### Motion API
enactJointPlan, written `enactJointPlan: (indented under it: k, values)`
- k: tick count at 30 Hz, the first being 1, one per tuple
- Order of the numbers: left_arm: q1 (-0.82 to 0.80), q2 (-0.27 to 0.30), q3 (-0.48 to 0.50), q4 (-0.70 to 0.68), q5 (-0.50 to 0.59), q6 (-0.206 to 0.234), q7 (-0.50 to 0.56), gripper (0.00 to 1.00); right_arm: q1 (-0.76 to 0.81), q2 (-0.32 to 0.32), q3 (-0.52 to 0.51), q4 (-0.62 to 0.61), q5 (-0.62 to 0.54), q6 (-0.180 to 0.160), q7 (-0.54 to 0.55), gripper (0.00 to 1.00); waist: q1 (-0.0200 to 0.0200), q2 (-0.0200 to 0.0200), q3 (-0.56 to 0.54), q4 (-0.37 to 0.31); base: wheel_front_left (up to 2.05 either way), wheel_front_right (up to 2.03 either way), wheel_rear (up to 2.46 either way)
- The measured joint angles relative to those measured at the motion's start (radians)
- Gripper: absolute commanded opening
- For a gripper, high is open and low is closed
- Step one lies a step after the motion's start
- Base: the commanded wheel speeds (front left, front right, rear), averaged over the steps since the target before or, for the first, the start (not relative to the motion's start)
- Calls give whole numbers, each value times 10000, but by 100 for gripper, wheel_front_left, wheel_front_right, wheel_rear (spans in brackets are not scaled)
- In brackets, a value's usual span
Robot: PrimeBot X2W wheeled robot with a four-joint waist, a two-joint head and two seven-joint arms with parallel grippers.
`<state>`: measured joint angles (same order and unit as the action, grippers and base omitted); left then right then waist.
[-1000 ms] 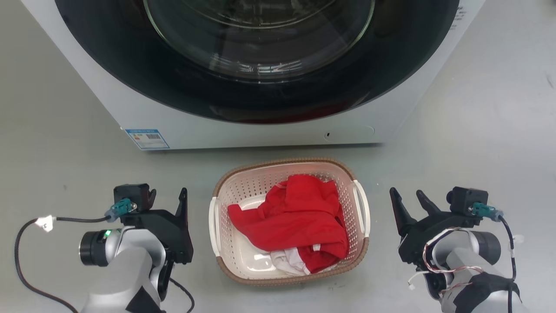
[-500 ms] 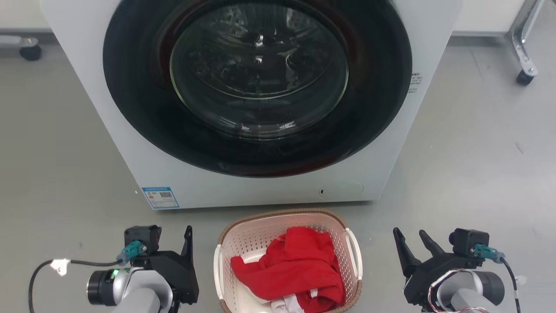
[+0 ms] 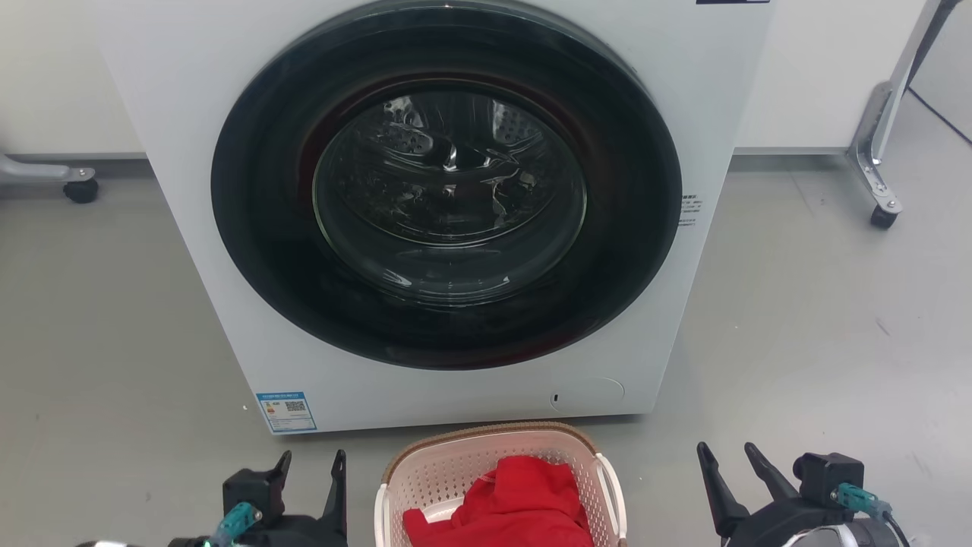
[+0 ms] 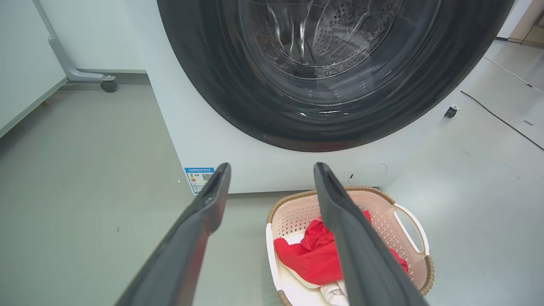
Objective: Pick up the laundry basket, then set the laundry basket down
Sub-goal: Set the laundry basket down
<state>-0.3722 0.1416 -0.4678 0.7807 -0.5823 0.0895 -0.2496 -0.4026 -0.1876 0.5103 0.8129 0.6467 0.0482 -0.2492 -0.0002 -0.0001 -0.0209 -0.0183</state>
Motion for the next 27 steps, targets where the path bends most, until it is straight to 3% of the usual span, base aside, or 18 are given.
enactJointPlan:
  k: [16,27]
  values:
    - [2815,201,677,-3386,980,324,0,100,2448,-709,-479,-3425,-955,-1081,-2,100,2,2,-499,-38,0,0,0]
    - [4032,155,1335,-4834,1574,339,0,100,3753,-882,-746,-5122,-1505,-1465,0,100,1,1,-640,83,0,0,0]
